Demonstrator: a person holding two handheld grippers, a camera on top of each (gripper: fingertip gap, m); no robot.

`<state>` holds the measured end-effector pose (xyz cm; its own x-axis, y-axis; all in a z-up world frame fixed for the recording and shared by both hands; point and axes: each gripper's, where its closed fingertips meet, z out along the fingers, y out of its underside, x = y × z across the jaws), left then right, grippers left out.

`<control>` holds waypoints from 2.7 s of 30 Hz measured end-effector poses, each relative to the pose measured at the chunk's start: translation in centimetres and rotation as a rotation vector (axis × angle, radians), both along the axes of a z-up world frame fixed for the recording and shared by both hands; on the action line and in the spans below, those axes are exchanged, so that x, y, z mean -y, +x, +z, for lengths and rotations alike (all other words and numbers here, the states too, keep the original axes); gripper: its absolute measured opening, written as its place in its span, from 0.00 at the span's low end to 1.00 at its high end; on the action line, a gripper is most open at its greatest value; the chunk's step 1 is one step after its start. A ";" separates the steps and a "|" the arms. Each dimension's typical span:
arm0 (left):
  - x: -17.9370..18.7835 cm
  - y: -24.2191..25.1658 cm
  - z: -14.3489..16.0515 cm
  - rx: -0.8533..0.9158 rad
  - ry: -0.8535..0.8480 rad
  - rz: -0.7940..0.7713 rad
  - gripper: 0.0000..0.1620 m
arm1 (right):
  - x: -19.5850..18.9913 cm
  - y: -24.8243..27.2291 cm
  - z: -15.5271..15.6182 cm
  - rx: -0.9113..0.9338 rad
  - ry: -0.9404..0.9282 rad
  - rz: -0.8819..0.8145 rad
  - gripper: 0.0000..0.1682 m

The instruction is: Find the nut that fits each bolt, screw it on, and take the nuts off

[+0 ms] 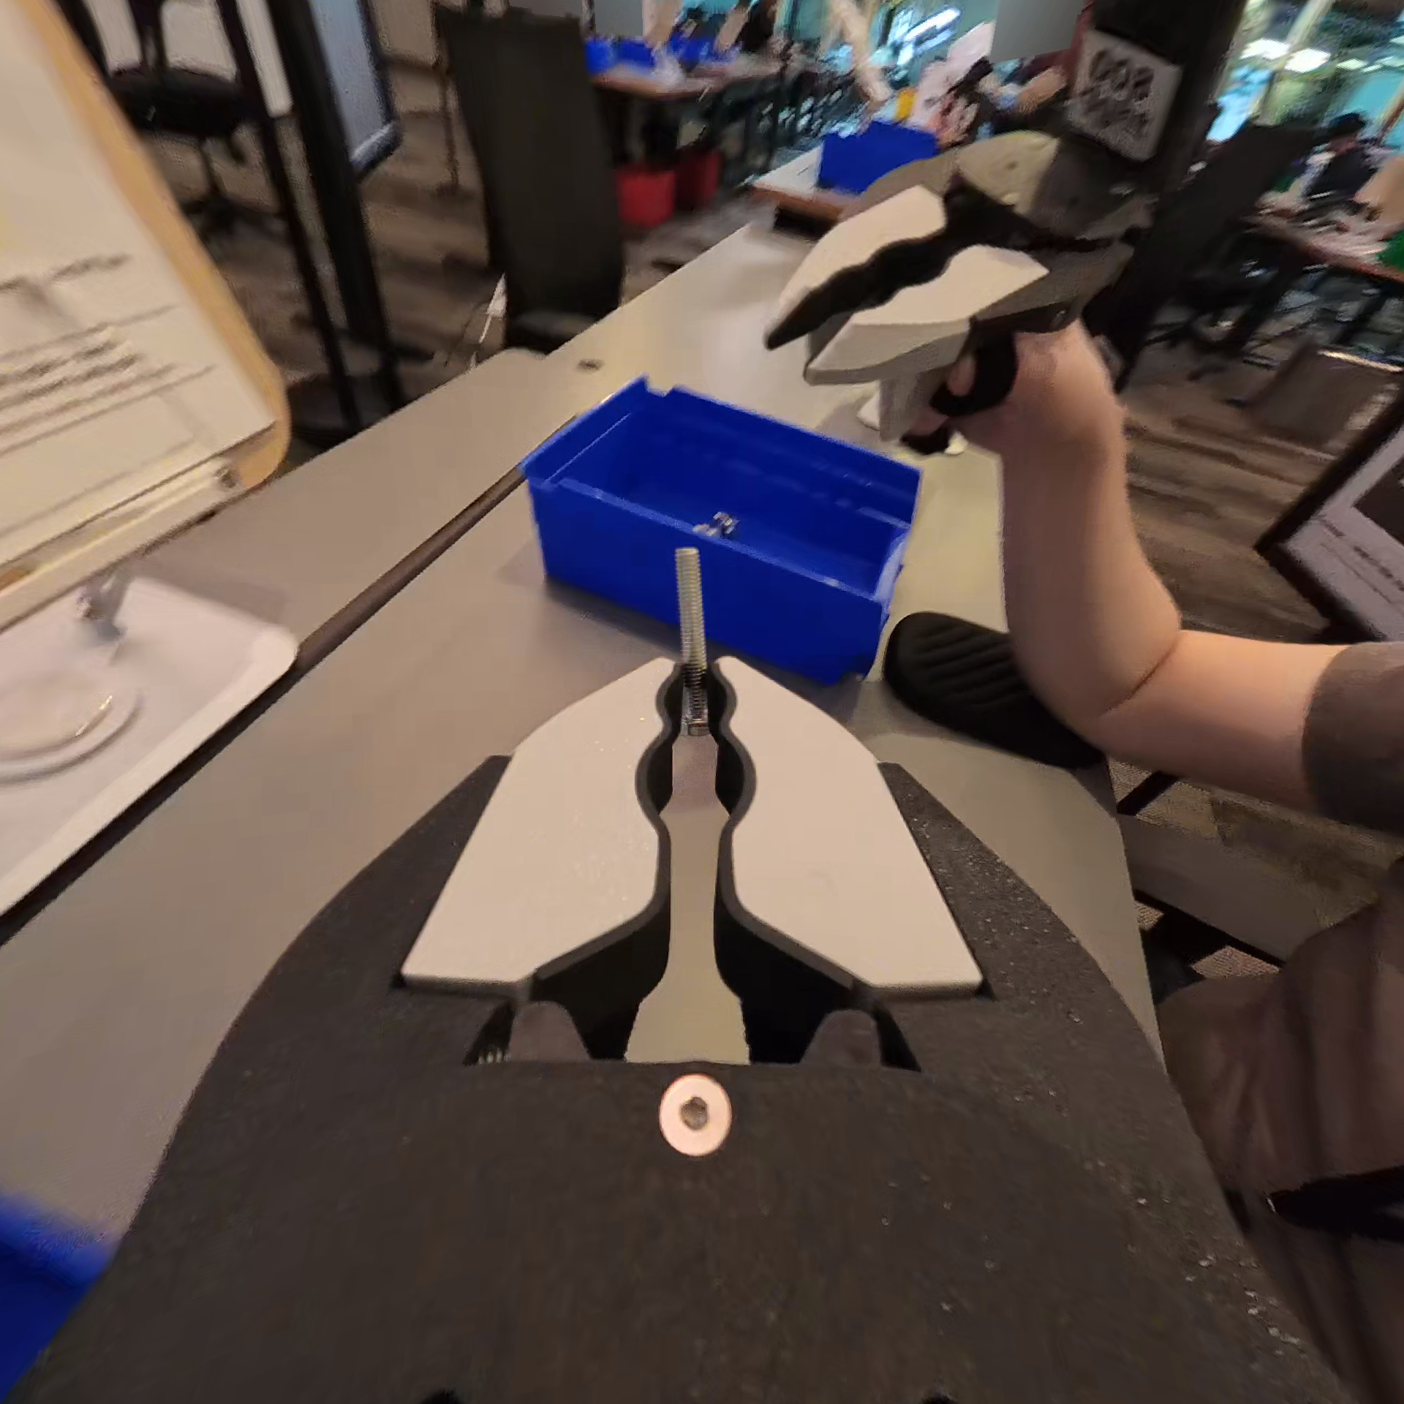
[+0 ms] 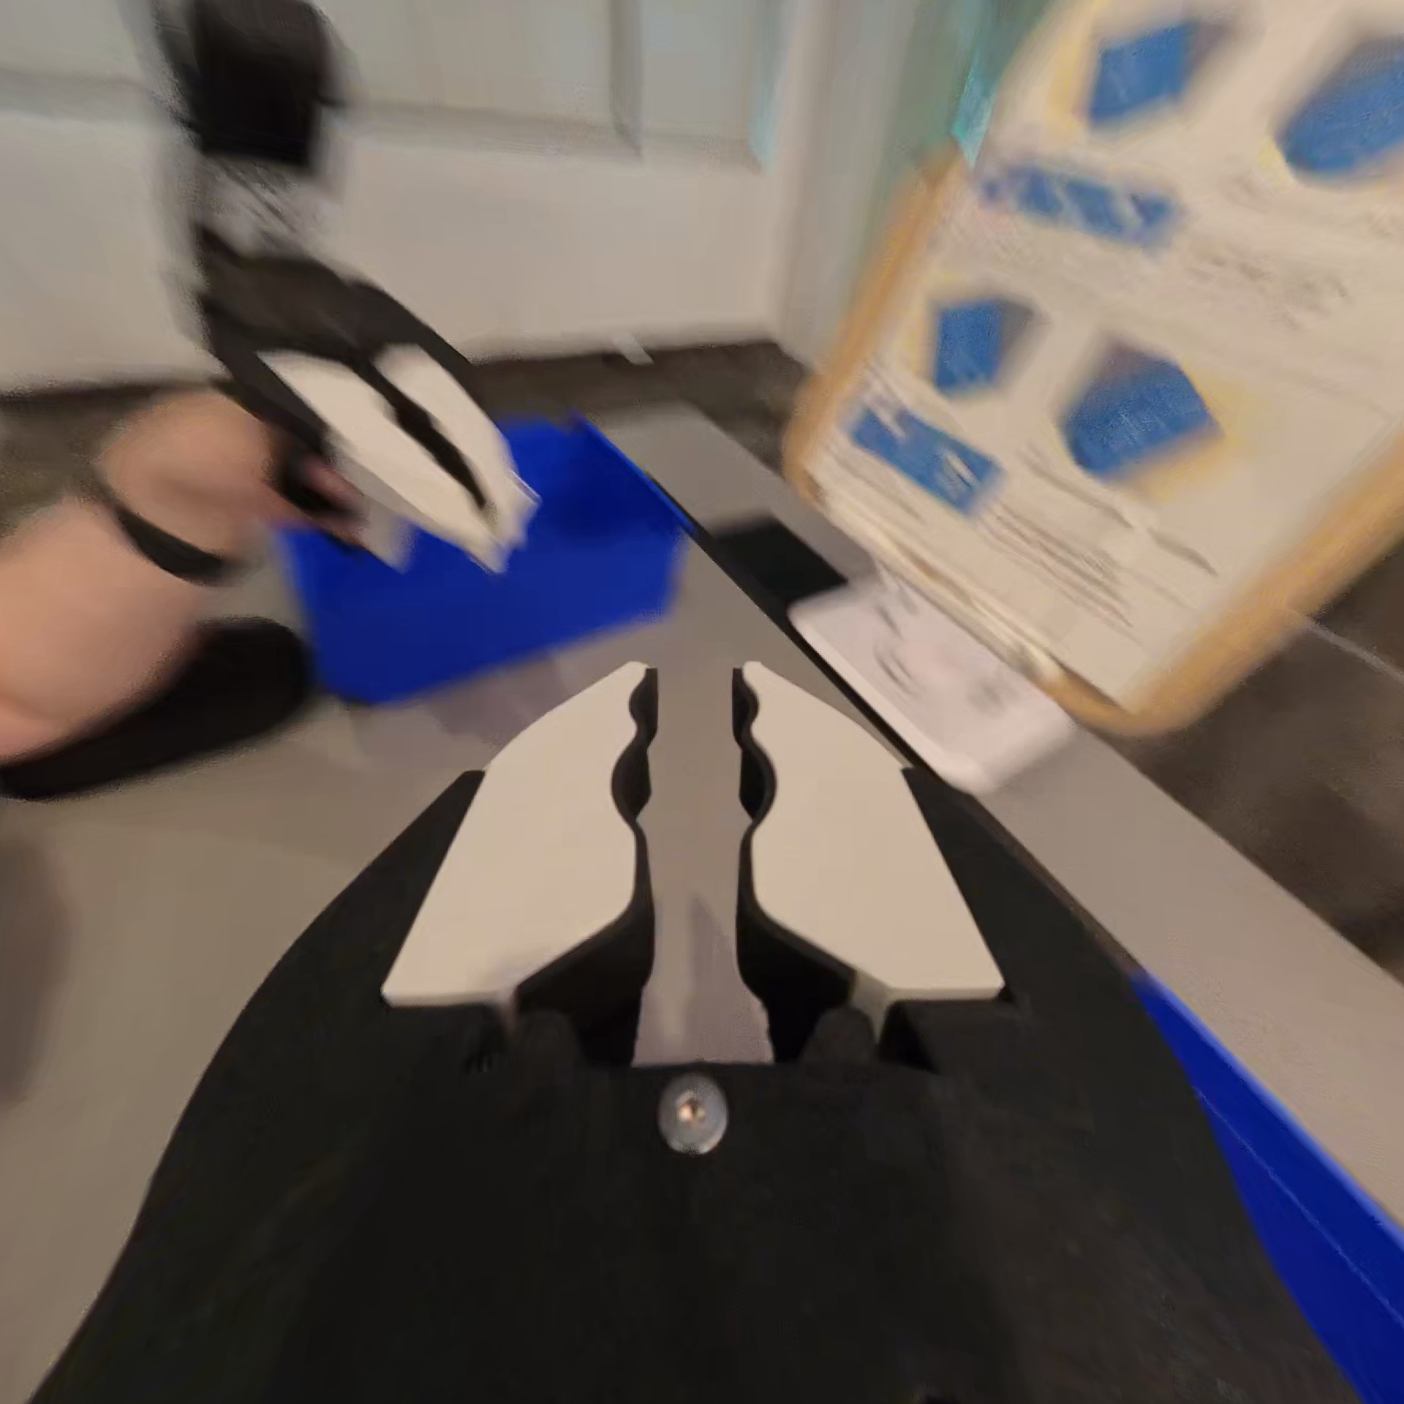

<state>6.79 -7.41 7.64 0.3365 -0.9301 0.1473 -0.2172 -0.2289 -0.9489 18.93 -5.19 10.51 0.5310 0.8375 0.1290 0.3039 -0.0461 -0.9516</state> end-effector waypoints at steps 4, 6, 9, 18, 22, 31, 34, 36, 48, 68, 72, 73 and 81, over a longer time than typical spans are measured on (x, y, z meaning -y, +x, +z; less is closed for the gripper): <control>1.5 2.9 -0.7 -0.016 0.074 -0.062 0.03 | 4.2 -4.5 2.7 -0.272 0.003 0.316 0.12; 2.1 3.6 -0.6 -0.001 0.103 -0.087 0.03 | 4.3 -5.3 2.0 -0.274 -0.015 0.348 0.12; 3.1 4.2 -0.6 -0.008 0.119 -0.131 0.03 | 4.7 -6.4 0.7 -0.233 -0.048 0.407 0.13; 4.3 4.7 -0.4 -0.011 0.181 -0.184 0.03 | 6.2 -8.3 -1.4 -0.144 -0.046 0.524 0.05; 4.0 4.6 -0.9 -0.040 0.195 -0.176 0.03 | 6.0 -8.3 -1.9 -0.108 -0.047 0.511 0.04; 1.4 -0.4 2.4 -0.003 0.231 -0.004 0.22 | -2.8 -6.3 -13.2 0.240 -0.284 0.048 0.04; 1.3 -2.4 4.0 0.034 0.261 0.045 0.20 | -3.6 -7.1 -16.6 0.291 -0.351 -0.020 0.04; 1.4 -3.3 4.9 0.052 0.279 0.061 0.19 | -4.2 -6.8 -18.4 0.347 -0.367 -0.061 0.04; 2.2 -5.5 7.1 0.085 0.344 0.108 0.18 | -4.7 -6.8 -22.4 0.381 -0.404 0.009 0.04; 2.1 -7.2 8.0 0.126 0.332 0.136 0.16 | -4.8 -6.4 -23.6 0.466 -0.382 0.002 0.07; 2.2 -8.2 8.4 0.133 0.331 0.151 0.16 | -4.6 -6.6 -23.5 0.481 -0.369 0.009 0.08; 2.2 -8.5 8.5 0.134 0.331 0.157 0.16 | -4.7 -6.6 -23.5 0.485 -0.361 0.008 0.10; -1.7 -20.4 2.7 -0.421 0.258 0.628 0.14 | -4.6 -7.2 -19.6 0.444 -0.233 -0.009 0.17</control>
<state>-13.57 -5.67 10.29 0.7884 -0.5354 -0.3029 -0.4723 -0.2113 -0.8557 11.68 -0.57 -9.13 0.4742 0.8668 0.1545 0.6761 -0.2461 -0.6945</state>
